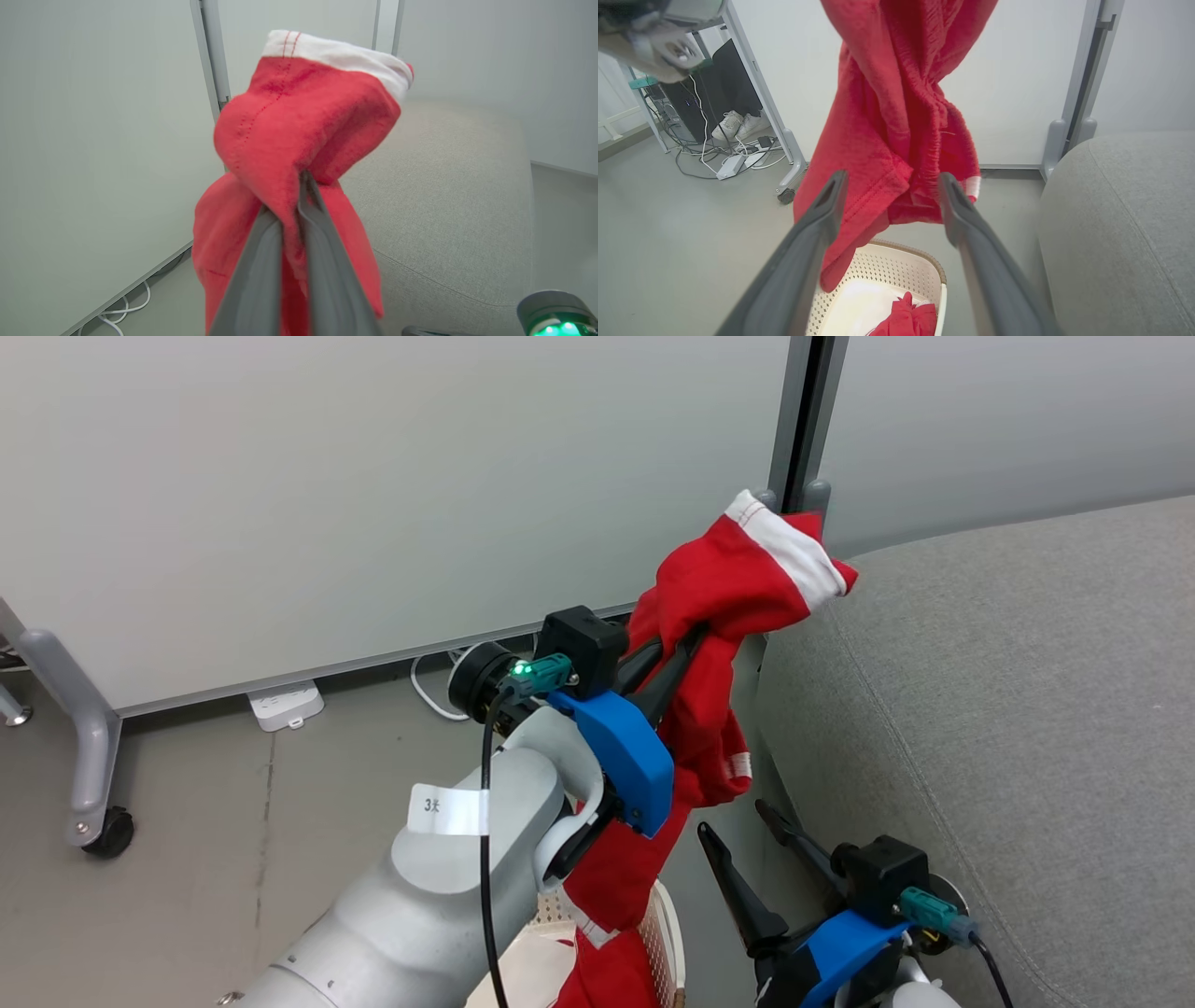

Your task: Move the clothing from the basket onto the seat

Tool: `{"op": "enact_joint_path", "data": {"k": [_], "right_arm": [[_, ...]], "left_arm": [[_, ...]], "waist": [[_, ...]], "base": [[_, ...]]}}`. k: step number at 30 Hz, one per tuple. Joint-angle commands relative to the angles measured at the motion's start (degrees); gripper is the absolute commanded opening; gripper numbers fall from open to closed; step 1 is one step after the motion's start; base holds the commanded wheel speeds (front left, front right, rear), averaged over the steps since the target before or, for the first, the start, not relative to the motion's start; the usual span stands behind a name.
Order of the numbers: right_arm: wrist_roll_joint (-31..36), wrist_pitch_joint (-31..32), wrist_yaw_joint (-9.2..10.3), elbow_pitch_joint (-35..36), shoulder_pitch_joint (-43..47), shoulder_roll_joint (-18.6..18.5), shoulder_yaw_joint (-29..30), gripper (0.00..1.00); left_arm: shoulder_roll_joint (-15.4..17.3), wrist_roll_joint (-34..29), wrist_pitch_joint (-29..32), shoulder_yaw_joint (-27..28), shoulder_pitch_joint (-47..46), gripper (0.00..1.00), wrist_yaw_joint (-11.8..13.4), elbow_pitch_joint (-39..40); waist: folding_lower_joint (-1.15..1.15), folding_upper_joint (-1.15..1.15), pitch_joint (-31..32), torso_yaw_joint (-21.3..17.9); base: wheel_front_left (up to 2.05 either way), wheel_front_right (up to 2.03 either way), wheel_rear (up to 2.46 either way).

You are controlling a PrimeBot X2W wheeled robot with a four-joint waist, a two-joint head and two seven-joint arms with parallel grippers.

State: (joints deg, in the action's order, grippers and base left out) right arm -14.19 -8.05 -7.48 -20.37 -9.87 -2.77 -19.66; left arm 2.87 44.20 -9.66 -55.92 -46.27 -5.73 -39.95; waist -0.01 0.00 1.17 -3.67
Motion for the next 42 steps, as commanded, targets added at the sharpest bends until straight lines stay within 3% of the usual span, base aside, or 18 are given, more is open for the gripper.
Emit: {"op": "enact_joint_path", "data": {"k": [1,19,37,40,42], "right_arm": [[-0.2,0.1,-0.03,0.3,1.1,-0.2,-0.1,1.00],[2.3,-0.1,-0.03,-0.7,-4.1,-0.2,-0.5,1.00],[1.2,-2.0,-0.03,-16.5,-19.5,-0.2,-4.8,1.00],[-0.1,-2.3,-0.03,-18.9,-21.1,-0.2,-5.5,0.00],[-0.8,-2.6,-0.03,-20.3,-21.9,-0.2,-5.9,0.00]], "left_arm": [[0.0,0.5,0.0,-0.4,-0.7,0.00,0.4,0.2],[0.0,8.5,-1.6,-7.6,-2.3,0.00,2.3,0.2],[0.0,12.8,-3.1,-13.3,-6.0,0.00,3.3,0.7],[0.0,13.3,-3.2,-14.0,-6.2,0.00,3.4,0.5],[0.0,13.6,-3.4,-14.4,-6.4,0.00,3.5,0.2]], "waist": [[0.01,0.00,0.1,0.0],[0.01,0.00,-0.6,0.2],[0.01,0.00,-1.7,1.1],[0.01,0.00,-1.7,1.3],[0.01,0.00,-1.7,1.4]], "base": [[0.00,0.00,0.00],[0.00,0.00,0.00],[0.00,0.00,0.00],[0.00,0.00,0.00],[0.00,0.00,0.00]]}}
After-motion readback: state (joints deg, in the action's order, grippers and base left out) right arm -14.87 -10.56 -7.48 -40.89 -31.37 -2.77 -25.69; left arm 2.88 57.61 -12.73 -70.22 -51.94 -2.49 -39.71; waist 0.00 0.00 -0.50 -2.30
